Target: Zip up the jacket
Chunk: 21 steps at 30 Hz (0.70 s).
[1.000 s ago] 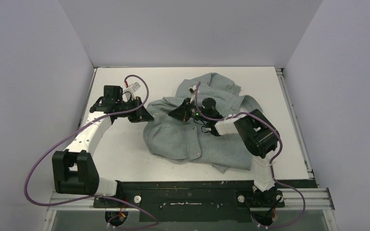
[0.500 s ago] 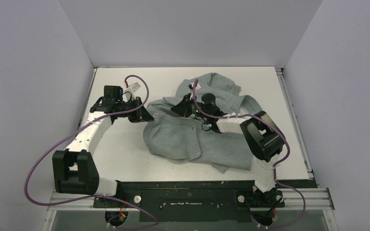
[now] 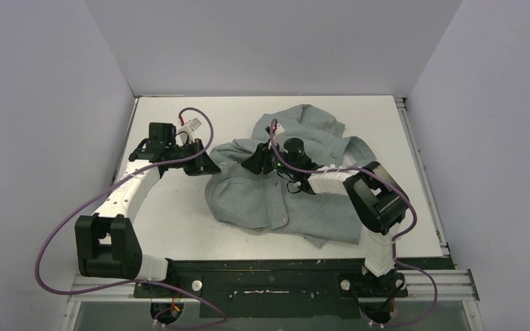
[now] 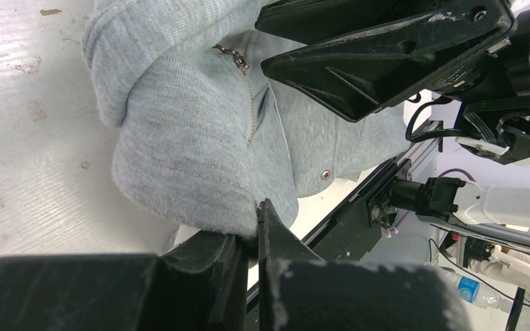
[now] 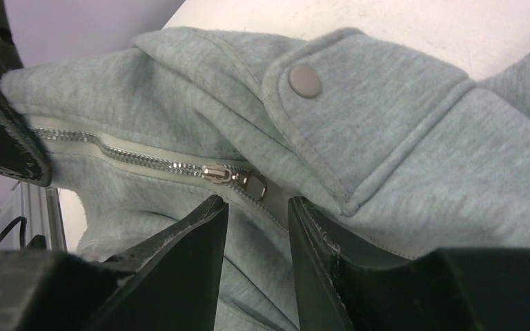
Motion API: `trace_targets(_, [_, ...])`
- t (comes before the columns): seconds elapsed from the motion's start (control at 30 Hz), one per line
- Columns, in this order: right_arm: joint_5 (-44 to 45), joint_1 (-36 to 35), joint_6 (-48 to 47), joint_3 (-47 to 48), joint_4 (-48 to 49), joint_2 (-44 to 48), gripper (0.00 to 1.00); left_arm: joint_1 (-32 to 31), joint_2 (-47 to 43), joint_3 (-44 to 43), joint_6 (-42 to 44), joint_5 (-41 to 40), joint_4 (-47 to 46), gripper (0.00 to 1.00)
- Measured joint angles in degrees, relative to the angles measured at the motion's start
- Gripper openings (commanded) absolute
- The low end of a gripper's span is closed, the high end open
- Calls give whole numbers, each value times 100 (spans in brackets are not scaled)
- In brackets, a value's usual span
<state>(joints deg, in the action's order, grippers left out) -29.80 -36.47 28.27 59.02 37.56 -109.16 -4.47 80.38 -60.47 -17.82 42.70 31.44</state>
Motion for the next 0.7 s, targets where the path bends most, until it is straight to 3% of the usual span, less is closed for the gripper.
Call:
trace_targets(0.17, [247,0,74,-96,-195,15,36,-142,4,-11,50,-101,33,0])
trace_targets(0.4, [752,37,31,-151,-848,170,34,-1049,339,-597,109,-354,186,0])
trace_targets(0.7, [804,57,-184,-142,-1285,22,44,-1132,354,-763,103,-437,238,0])
